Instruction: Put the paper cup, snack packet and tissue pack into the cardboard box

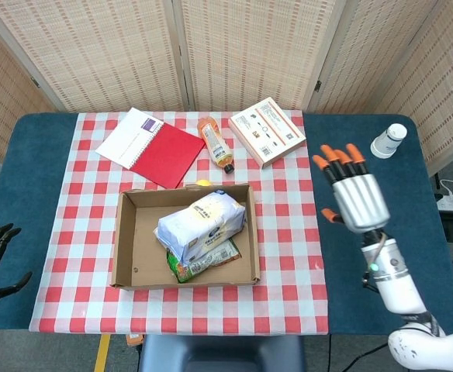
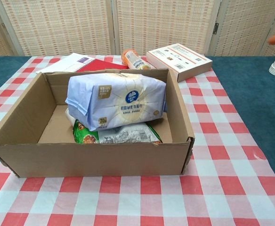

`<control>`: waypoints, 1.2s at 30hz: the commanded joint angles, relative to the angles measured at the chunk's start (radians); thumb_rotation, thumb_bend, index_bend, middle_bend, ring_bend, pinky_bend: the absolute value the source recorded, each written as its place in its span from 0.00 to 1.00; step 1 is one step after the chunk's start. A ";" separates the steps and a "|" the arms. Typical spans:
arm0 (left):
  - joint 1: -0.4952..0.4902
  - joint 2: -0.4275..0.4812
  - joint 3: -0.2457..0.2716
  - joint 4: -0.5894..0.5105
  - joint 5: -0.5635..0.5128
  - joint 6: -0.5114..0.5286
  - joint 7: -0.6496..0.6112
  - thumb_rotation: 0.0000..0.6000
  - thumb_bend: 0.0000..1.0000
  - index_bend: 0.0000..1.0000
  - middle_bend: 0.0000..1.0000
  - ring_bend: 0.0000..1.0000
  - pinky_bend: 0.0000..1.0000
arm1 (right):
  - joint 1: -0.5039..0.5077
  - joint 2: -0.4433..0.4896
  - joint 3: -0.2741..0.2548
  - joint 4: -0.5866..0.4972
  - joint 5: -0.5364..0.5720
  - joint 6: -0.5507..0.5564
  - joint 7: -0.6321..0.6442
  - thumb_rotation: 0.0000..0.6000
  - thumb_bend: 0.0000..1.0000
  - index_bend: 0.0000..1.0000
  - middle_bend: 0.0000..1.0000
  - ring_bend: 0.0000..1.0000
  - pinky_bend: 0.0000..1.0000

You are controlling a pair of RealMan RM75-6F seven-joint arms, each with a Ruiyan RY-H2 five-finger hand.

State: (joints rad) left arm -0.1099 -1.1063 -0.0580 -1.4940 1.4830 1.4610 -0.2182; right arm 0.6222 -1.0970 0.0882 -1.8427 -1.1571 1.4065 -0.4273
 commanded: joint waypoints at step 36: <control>-0.013 -0.024 0.005 0.000 0.002 -0.015 0.066 1.00 0.24 0.15 0.07 0.00 0.29 | -0.438 -0.202 -0.031 0.608 -0.190 0.128 0.434 1.00 0.00 0.16 0.11 0.00 0.00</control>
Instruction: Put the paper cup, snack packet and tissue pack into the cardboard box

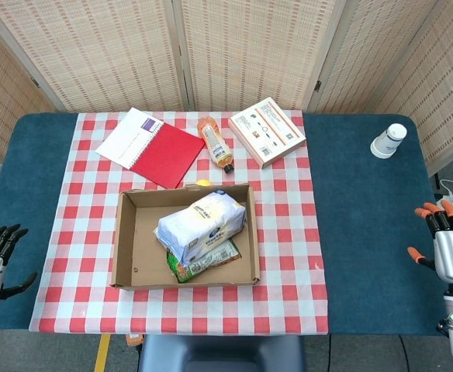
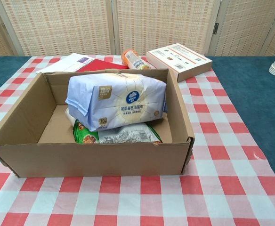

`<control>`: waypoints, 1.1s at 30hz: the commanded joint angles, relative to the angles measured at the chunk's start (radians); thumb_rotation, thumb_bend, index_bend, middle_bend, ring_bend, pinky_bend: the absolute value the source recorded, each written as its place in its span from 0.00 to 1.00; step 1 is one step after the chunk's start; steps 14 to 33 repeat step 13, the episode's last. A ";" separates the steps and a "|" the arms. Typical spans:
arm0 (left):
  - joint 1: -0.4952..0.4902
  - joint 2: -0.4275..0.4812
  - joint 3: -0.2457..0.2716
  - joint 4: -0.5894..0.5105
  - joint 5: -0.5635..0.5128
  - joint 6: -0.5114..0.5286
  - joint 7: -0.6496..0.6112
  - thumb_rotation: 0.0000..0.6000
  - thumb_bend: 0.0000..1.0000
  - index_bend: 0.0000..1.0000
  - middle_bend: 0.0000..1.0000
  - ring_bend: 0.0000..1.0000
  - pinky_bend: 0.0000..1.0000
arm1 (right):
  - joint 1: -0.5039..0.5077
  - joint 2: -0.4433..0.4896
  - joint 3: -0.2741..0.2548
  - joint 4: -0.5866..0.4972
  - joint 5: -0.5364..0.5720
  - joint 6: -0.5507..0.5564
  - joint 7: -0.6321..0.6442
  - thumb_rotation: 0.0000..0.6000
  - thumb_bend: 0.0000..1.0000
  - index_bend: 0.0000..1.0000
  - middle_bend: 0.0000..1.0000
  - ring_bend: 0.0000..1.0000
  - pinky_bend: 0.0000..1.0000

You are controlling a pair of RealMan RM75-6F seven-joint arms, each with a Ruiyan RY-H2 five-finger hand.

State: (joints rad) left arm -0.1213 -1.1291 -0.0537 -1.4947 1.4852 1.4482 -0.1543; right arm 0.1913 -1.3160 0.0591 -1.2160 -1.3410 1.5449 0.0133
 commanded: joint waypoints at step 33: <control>-0.002 -0.003 0.002 -0.001 -0.002 -0.006 0.011 1.00 0.24 0.15 0.07 0.00 0.29 | -0.043 0.095 0.017 -0.156 -0.067 0.041 -0.068 1.00 0.00 0.00 0.00 0.00 0.00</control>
